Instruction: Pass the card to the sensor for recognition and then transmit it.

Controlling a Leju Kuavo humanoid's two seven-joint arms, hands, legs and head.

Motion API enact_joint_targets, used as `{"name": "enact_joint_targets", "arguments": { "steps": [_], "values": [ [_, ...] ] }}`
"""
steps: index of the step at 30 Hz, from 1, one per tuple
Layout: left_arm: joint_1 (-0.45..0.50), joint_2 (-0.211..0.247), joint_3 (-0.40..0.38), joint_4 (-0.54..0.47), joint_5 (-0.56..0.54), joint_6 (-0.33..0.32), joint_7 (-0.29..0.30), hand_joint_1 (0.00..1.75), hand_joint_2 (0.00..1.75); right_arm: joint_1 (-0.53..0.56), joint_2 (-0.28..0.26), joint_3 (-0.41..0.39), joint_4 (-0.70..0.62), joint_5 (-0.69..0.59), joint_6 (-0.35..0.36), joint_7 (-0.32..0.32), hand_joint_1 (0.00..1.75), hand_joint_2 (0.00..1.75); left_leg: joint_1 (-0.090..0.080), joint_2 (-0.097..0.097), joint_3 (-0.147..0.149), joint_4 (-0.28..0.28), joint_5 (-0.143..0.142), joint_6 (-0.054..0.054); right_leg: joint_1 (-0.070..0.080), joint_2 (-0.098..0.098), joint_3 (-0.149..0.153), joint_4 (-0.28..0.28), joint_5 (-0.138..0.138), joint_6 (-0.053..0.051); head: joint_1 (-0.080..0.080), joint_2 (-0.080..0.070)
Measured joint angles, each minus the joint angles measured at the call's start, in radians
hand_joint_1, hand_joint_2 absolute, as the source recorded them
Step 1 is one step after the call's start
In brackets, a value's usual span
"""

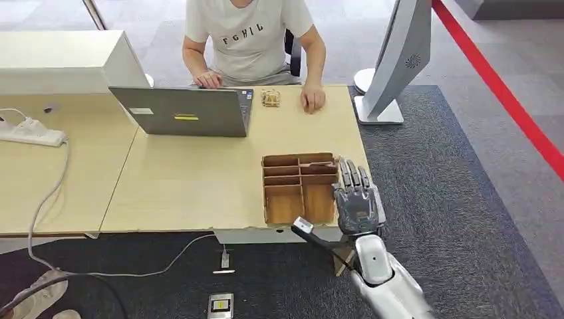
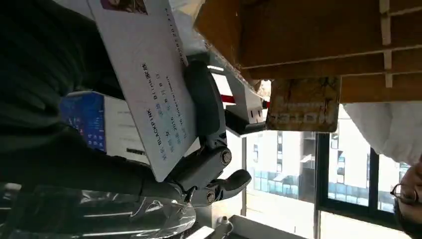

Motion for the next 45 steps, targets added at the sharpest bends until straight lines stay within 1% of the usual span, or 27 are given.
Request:
{"name": "enact_joint_targets", "arguments": {
  "steps": [4,7,10,15,18,23,24,25,30,33,40,45],
  "values": [
    [0.011,0.002,-0.002,-0.003,0.016,0.0,-0.021,0.0,1.75,-0.005,0.013,0.007,0.043,0.001,0.0,0.008,1.75,1.75,0.0,0.0,0.0,0.0,0.0,0.0,0.0,0.0,0.0,0.0,0.0,0.0,0.0,0.0],
    [0.025,0.002,-0.002,-0.008,0.008,0.0,-0.037,0.0,1.75,-0.01,0.016,0.008,0.069,0.003,0.0,0.021,1.75,1.75,0.0,0.0,0.0,0.0,0.0,0.0,0.0,0.0,0.0,0.0,0.0,0.0,0.0,0.0],
    [0.038,0.002,-0.003,-0.011,-0.01,0.0,-0.037,0.0,1.75,-0.024,0.015,0.008,0.102,0.003,-0.002,0.046,1.75,1.75,0.0,0.0,0.0,0.0,0.0,0.0,0.0,0.0,0.0,0.0,0.0,0.0,0.0,0.0],
    [0.051,-0.002,-0.003,-0.017,-0.039,0.0,-0.019,0.0,1.75,-0.061,-0.005,0.003,0.151,0.003,-0.01,0.1,1.75,1.75,0.0,0.0,0.0,0.0,0.0,0.0,0.0,0.0,0.0,0.0,0.0,0.0,0.0,0.0],
    [0.058,-0.008,-0.002,-0.017,-0.044,0.0,-0.019,0.0,1.75,-0.085,-0.026,-0.005,0.165,0.003,-0.01,0.117,1.75,1.75,0.0,0.0,0.0,0.0,0.0,0.0,-0.001,0.0,0.0,0.0,0.0,0.0,0.0,0.0],
    [0.059,-0.009,-0.002,-0.017,-0.044,0.0,-0.019,0.0,1.75,-0.086,-0.028,-0.005,0.165,0.003,-0.01,0.118,1.75,1.75,0.0,0.0,0.0,0.0,0.0,0.0,-0.001,0.0,0.0,0.0,0.0,0.0,0.001,0.0],
    [0.07,-0.013,-0.002,-0.019,-0.047,0.0,-0.02,0.0,1.75,-0.099,-0.045,-0.018,0.164,0.003,-0.008,0.127,1.75,1.75,-0.001,0.0,0.0,0.001,0.0,0.0,-0.001,0.0,0.0,0.0,0.001,0.0,0.0,0.0],
    [0.085,-0.019,-0.002,-0.025,-0.043,0.0,-0.029,0.0,1.75,-0.109,-0.074,-0.038,0.14,0.003,0.013,0.135,1.75,1.75,0.0,0.0,0.0,0.001,0.0,0.0,-0.001,0.0,0.0,0.0,0.001,0.0,0.0,0.0],
    [0.103,-0.024,0.0,-0.025,-0.019,0.0,-0.039,0.0,1.75,-0.11,-0.108,-0.072,0.09,0.003,0.074,0.135,1.75,1.75,-0.001,0.0,0.0,0.001,0.0,0.0,-0.001,0.0,0.0,0.0,0.0,0.0,0.0,0.0],
    [0.107,-0.024,0.0,-0.025,0.003,0.0,-0.048,0.0,1.75,-0.1,-0.121,-0.081,0.074,0.003,0.091,0.137,1.75,1.75,0.0,0.0,0.0,0.001,0.0,0.0,-0.001,0.0,0.0,-0.001,0.0,0.0,0.0,0.0],
    [0.119,-0.023,0.0,-0.034,0.024,0.0,-0.053,0.0,1.75,-0.047,-0.133,-0.097,0.076,0.003,0.082,0.169,1.75,1.75,0.0,0.0,0.0,0.001,0.0,0.0,0.0,0.0,0.0,0.0,0.0,0.0,0.0,0.0],
    [0.119,-0.023,0.001,-0.039,0.005,0.0,-0.033,0.0,1.75,-0.035,-0.135,-0.103,0.111,-0.002,0.043,0.172,1.75,1.75,0.0,0.0,0.0,0.001,0.0,0.0,0.0,0.0,0.0,0.0,0.0,0.0,0.0,0.0]
  ]
}}
